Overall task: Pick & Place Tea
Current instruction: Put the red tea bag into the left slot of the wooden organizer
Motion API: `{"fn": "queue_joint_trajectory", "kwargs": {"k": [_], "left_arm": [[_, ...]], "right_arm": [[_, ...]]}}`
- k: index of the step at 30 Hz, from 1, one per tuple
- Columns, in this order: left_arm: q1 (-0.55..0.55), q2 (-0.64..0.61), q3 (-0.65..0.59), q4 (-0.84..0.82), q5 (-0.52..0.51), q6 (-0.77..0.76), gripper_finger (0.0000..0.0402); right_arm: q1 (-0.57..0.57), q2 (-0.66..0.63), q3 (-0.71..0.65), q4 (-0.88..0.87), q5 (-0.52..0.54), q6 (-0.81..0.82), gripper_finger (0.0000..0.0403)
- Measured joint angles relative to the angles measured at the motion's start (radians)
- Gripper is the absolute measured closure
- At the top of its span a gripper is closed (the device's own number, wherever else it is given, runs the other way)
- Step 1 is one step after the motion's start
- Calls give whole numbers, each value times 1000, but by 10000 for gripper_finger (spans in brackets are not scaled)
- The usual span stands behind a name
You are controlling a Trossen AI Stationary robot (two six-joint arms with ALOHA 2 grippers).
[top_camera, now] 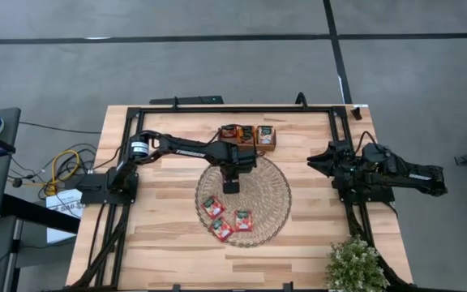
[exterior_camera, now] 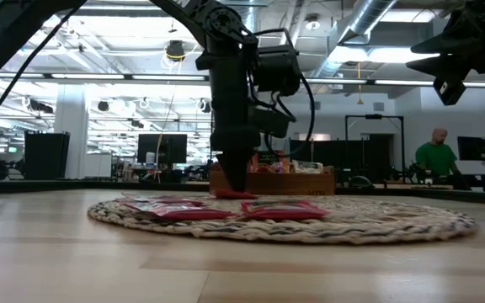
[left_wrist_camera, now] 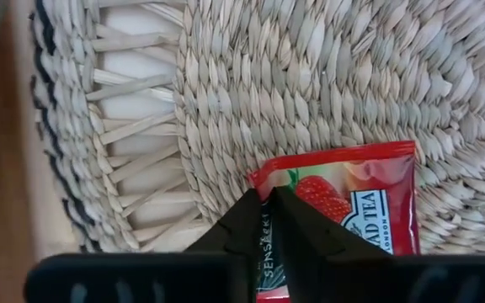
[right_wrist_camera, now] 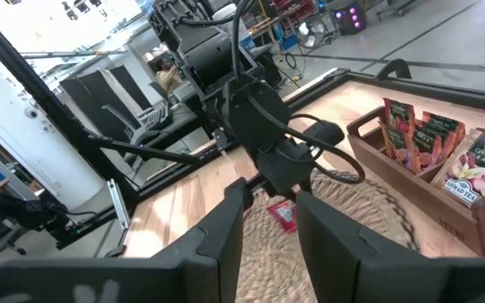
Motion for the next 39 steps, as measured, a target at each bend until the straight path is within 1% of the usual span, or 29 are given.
{"fn": "queue_joint_trajectory", "kwargs": {"k": [4, 11, 15, 19, 24, 26, 30, 34, 39], "left_arm": [[-10, -16, -2, -3, -54, 0, 388], [-31, -100, -2, -2, -114, -20, 398], [-44, -163, 0, -5, -227, -1, 399], [-54, -212, 0, -8, -367, 110, 399], [-57, -235, 0, 5, -556, 312, 399], [-53, -235, 0, 25, -598, 371, 399], [-18, -235, 0, 85, -604, 435, 399], [27, -235, 0, 148, -660, 503, 399], [77, -235, 0, 174, -652, 590, 399]], "right_arm": [[0, 0, 0, 0, 0, 0, 300], [0, 0, 0, 0, 0, 0, 300], [0, 0, 0, 0, 0, 0, 300], [0, 0, 0, 0, 0, 0, 300], [0, 0, 0, 1, 0, 0, 300], [0, 0, 0, 1, 1, 0, 300], [0, 0, 0, 1, 2, 0, 300], [0, 0, 0, 1, 2, 0, 300], [0, 0, 0, 1, 2, 0, 300]]}}
